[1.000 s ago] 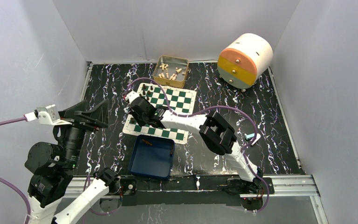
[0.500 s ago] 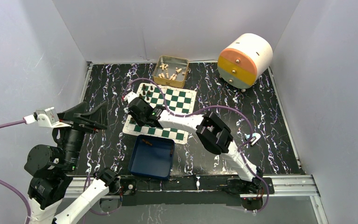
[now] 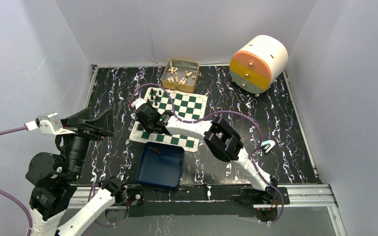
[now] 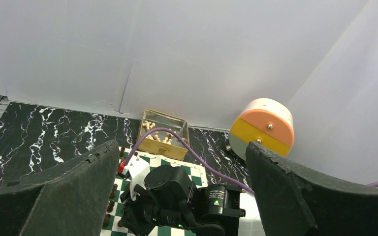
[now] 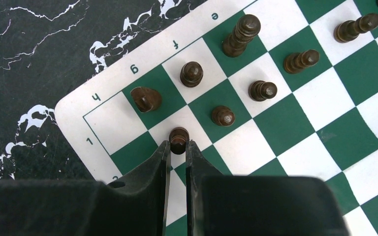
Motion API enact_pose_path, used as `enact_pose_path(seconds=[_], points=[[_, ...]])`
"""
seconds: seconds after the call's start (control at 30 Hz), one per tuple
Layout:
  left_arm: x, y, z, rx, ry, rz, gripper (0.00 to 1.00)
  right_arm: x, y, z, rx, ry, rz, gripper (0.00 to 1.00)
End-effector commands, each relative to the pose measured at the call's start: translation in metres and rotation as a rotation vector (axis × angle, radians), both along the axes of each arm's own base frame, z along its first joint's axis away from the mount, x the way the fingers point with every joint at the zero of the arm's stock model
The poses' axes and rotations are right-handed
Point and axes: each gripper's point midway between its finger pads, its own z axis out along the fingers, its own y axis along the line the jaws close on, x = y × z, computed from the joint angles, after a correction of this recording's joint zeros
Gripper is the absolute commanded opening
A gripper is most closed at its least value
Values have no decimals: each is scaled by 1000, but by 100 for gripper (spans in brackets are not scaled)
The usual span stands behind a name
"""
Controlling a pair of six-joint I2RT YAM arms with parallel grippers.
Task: Set up the chess pieces on the board
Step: Place the chess piece on the chessboard.
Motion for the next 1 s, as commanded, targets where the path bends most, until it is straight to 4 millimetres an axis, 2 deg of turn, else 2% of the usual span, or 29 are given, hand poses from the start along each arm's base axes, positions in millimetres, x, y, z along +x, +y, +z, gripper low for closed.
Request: enact_pose_path(seconds=[0.0, 0.77, 0.87, 0.97], points=[[-1, 2, 7, -7, -26, 4, 97, 13, 7, 21, 38, -41, -22, 17], [1, -2, 1, 8, -13, -5, 97, 8, 10, 27, 58, -5, -23, 32], [3, -3, -3, 15, 0, -3, 98, 7, 11, 35, 67, -3, -20, 34], [5, -6, -7, 17, 17, -12, 98, 4, 14, 56, 99, 10, -16, 35]])
